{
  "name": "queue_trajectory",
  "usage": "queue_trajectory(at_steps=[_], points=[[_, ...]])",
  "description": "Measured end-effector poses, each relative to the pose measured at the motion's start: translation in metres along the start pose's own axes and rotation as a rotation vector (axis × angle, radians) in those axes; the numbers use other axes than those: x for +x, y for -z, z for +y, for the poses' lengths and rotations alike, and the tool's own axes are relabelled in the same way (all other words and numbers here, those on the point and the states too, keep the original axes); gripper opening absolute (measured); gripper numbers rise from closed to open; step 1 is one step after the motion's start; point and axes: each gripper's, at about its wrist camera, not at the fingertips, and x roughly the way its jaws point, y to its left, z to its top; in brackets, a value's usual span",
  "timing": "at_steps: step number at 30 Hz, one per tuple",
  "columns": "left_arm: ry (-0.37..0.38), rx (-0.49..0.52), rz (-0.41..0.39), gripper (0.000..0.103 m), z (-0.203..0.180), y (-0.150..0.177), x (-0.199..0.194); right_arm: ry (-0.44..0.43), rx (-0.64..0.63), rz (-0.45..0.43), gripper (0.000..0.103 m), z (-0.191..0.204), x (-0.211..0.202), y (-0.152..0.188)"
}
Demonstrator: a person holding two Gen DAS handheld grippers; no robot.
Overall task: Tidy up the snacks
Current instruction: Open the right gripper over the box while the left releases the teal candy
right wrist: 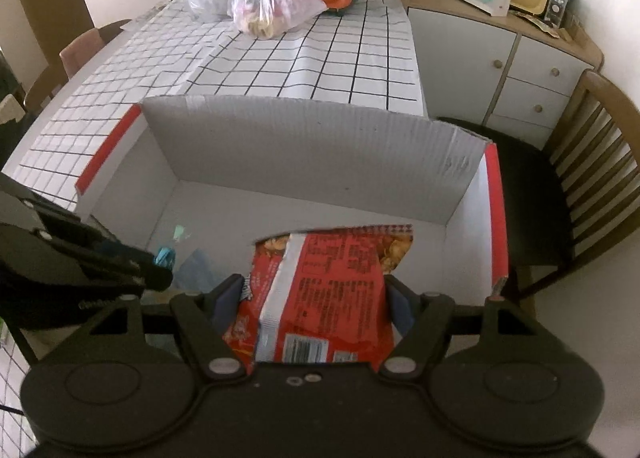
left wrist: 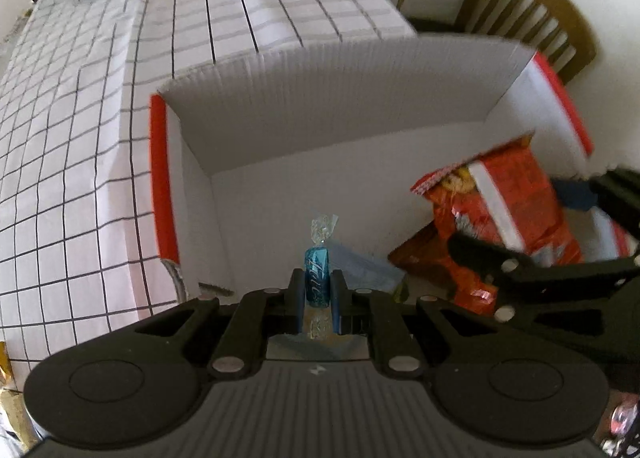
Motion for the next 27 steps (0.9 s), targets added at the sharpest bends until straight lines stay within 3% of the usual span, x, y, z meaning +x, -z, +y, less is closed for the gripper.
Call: queue_trajectory(at_steps=[6,15,27], points=[[0.001,0.014,0.054,0.012,-0.005,-0.001,0.014,0.004,-0.005,0.002,0.074,0.0,0.0,0.0],[0.005,0.008,0.064,0.013,-0.006,-0.004,0.019,0.001,0.025,-0.016,0.081,-0.005,-0.005,-0.001],[0.043,-0.003,-0.03,0.013,0.006,0.014,-0.012,-0.019,0.084,-0.081,0.085,-0.01,-0.042,0.006]])
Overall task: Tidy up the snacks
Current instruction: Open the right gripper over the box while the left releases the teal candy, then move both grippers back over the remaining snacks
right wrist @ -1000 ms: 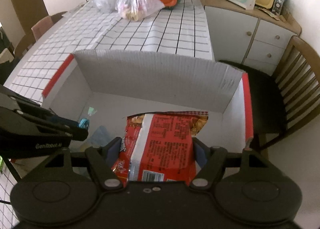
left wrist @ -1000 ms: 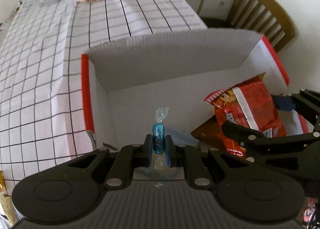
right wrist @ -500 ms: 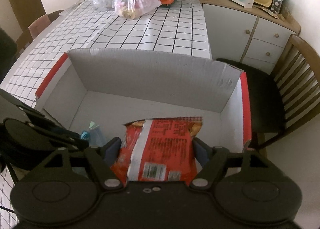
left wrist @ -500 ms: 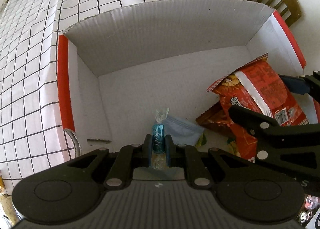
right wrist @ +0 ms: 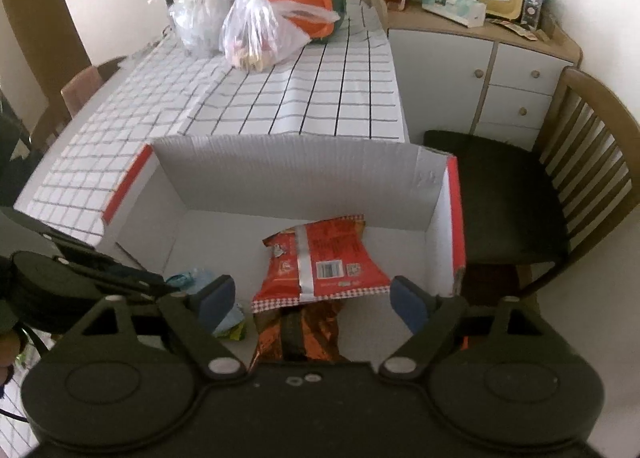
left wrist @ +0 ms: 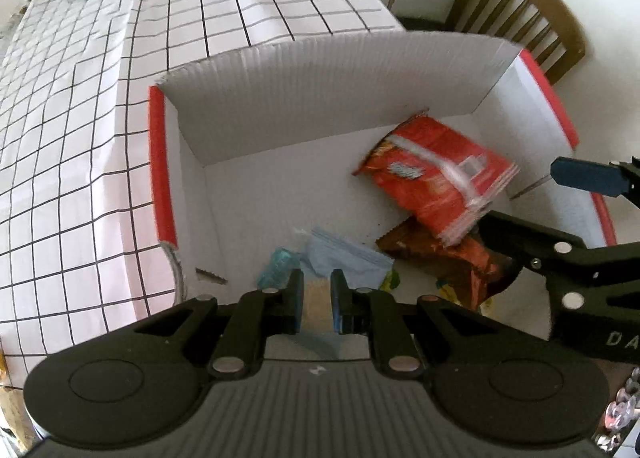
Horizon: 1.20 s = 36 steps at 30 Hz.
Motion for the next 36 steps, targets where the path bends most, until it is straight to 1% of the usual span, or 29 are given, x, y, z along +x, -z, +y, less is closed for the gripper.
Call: queue_trajectory(at_steps=[7,10,12,14,17,19,20,21,23,28,30,34,36], points=[[0.041,0.003,-0.068,0.014,0.006,0.017,-0.031,-0.025,0.05,-0.069,0.088,0.005,-0.036,0.007],[0.065,0.003,-0.105,0.02,0.008,0.025,-0.048,-0.035,0.066,-0.102,0.089,0.012,-0.052,0.011],[0.081,0.005,-0.133,0.026,0.009,0.031,-0.058,-0.04,0.072,-0.121,0.09,0.018,-0.061,0.012],[0.089,0.005,-0.157,0.029,0.011,0.038,-0.071,-0.046,0.075,-0.14,0.091,0.025,-0.069,0.014],[0.099,0.011,-0.186,0.03,0.017,0.048,-0.085,-0.056,0.08,-0.168,0.093,0.037,-0.082,0.017],[0.101,0.008,-0.207,0.034,0.023,0.054,-0.092,-0.074,0.09,-0.184,0.095,0.045,-0.089,0.02],[0.102,0.005,-0.222,0.043,0.027,0.058,-0.097,-0.085,0.094,-0.192,0.098,0.05,-0.093,0.022],[0.102,0.0,-0.235,0.055,0.03,0.061,-0.1,-0.09,0.095,-0.199,0.098,0.054,-0.096,0.023],[0.102,-0.008,-0.273,0.063,0.038,0.07,-0.11,-0.098,0.095,-0.209,0.098,0.063,-0.101,0.026],[0.096,-0.013,-0.302,0.063,0.056,0.088,-0.126,-0.118,0.099,-0.229,0.101,0.088,-0.109,0.034],[0.084,-0.015,-0.322,0.066,0.065,0.097,-0.133,-0.134,0.093,-0.242,0.102,0.098,-0.111,0.036],[0.076,-0.017,-0.36,0.067,0.081,0.116,-0.146,-0.159,0.078,-0.26,0.103,0.121,-0.114,0.041],[0.064,-0.019,-0.382,0.07,0.091,0.126,-0.153,-0.171,0.066,-0.263,0.103,0.134,-0.115,0.043]])
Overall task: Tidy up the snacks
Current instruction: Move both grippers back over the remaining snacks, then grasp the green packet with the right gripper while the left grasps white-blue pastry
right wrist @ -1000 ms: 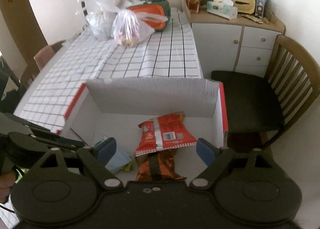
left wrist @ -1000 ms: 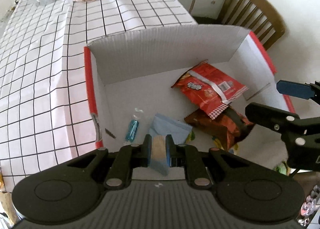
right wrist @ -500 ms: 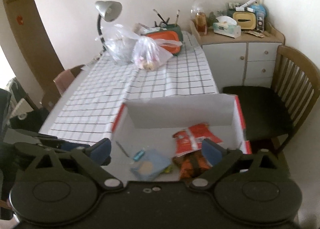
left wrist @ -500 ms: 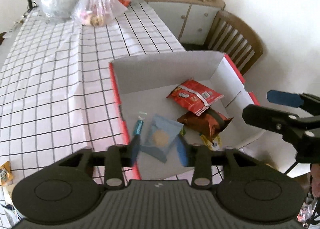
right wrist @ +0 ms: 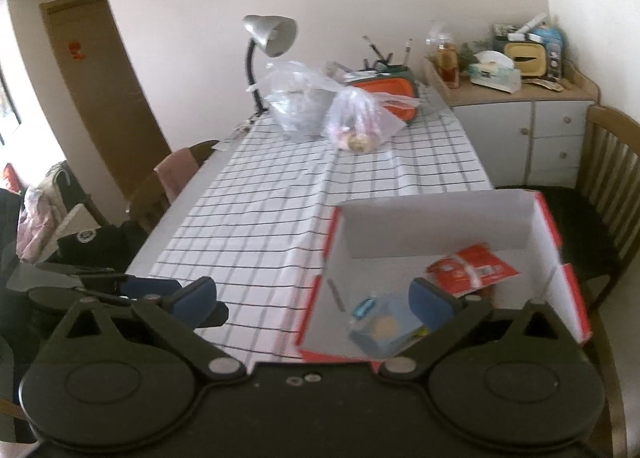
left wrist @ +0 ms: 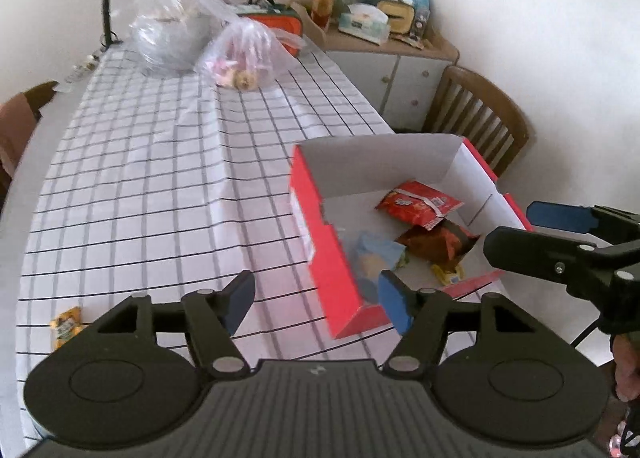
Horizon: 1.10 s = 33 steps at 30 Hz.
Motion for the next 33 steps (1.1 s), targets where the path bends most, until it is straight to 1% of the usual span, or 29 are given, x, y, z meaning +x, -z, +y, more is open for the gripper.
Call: queue_trajectory(at_steps=[6,11,14,18,20,24,29,33], points=[[-0.013,-0.04,-0.033,0.074,0.032,0.028,-0.027,-0.036,-0.03,0.016,0.103,0.039,0.01,0.013],[-0.041,-0.063,-0.036,0.075,0.062,0.052,-0.041,-0.056,-0.049,0.053,0.103,0.068,0.025,0.025],[-0.064,-0.09,-0.022,0.075,0.084,0.064,-0.048,-0.059,-0.057,0.076,0.103,0.082,0.034,0.031],[-0.119,-0.135,-0.002,0.075,0.119,0.077,-0.054,-0.069,-0.063,0.104,0.103,0.1,0.047,0.038],[-0.148,-0.154,0.011,0.075,0.135,0.083,-0.054,-0.078,-0.075,0.121,0.103,0.109,0.054,0.043],[-0.194,-0.194,0.048,0.075,0.169,0.094,-0.051,-0.066,-0.086,0.168,0.103,0.124,0.072,0.054],[-0.248,-0.207,0.098,0.075,0.193,0.111,-0.036,-0.053,-0.097,0.237,0.102,0.138,0.099,0.069],[-0.267,-0.206,0.143,0.075,0.206,0.126,-0.023,-0.049,-0.114,0.298,0.102,0.149,0.12,0.084]])
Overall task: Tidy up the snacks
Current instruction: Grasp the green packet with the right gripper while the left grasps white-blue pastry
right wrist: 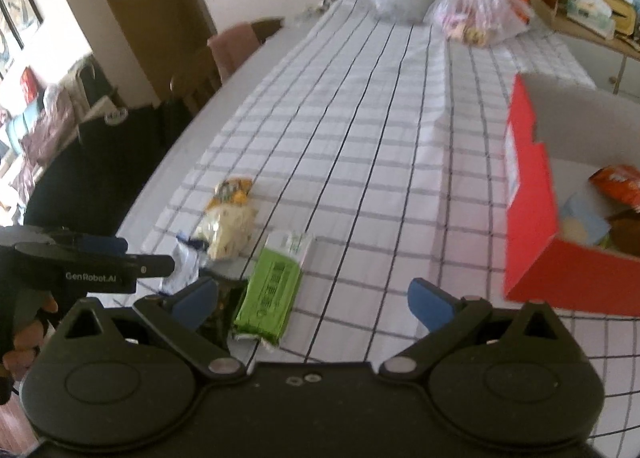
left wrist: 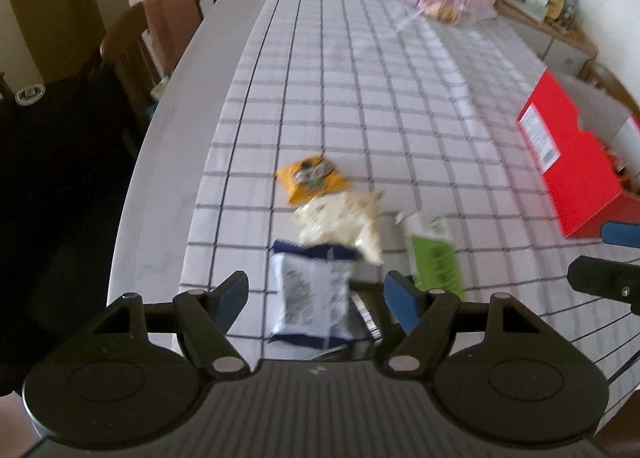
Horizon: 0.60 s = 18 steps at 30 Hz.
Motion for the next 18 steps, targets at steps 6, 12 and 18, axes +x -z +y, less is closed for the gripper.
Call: queue_trajectory(at_steps=[6,12,18], points=[[-0.019,0.012,0.056,0.075,0.01,0.006,0.023,0.014,-0.02,0.075,0.1,0.012,0.035,0.007],[-0.021,0.053,0.1,0.075,0.006,0.011,0.04,0.028,-0.037,0.128,0.099,0.02,0.063,0.011],[-0.029,0.08,0.113,0.075,0.002,0.01,0.047,0.074,-0.102,0.164,0.096,0.032,0.084,0.011]])
